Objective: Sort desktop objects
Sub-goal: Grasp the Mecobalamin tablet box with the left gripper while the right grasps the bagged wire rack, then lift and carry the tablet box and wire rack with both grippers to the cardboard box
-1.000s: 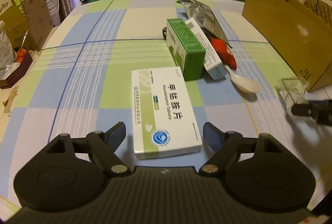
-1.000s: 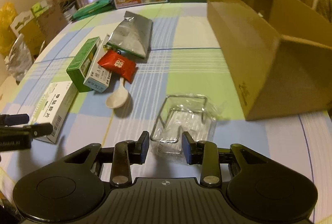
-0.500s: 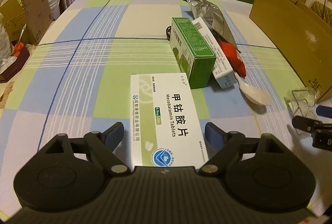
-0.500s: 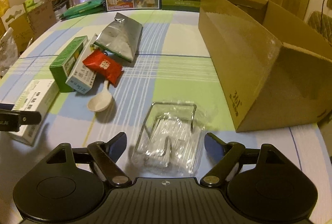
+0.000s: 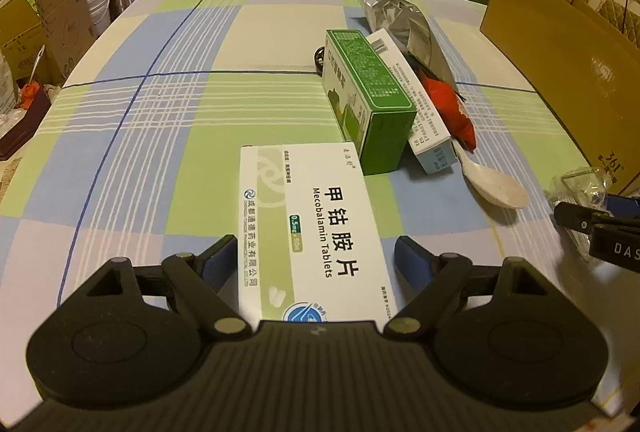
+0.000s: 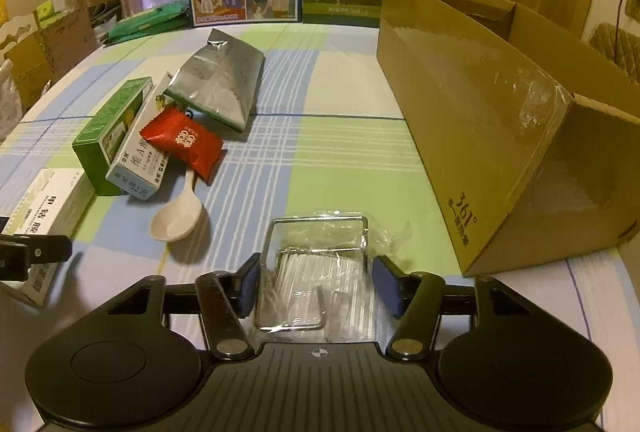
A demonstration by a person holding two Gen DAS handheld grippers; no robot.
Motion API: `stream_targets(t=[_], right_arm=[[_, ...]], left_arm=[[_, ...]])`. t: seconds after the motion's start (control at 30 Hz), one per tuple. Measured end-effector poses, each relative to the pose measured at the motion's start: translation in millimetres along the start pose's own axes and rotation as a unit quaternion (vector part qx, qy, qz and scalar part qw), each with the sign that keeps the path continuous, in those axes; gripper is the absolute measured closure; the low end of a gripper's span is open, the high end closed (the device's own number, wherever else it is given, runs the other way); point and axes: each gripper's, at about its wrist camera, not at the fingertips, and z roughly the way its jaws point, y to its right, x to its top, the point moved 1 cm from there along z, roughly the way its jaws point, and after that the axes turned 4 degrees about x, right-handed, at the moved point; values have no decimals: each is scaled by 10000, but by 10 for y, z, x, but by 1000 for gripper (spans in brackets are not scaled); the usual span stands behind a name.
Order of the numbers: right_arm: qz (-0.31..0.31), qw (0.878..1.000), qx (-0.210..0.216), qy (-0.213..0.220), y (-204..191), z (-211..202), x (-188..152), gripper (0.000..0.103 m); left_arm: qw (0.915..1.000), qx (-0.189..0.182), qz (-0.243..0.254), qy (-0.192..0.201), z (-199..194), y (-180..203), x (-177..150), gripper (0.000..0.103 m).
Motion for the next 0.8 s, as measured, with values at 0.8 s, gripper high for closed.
stream_targets(t=[0.8], right_arm=[[96,9996,195,206,-19,-165,28,54]], left_arm=[[9994,164,-31,300,-162,-30,22,37]])
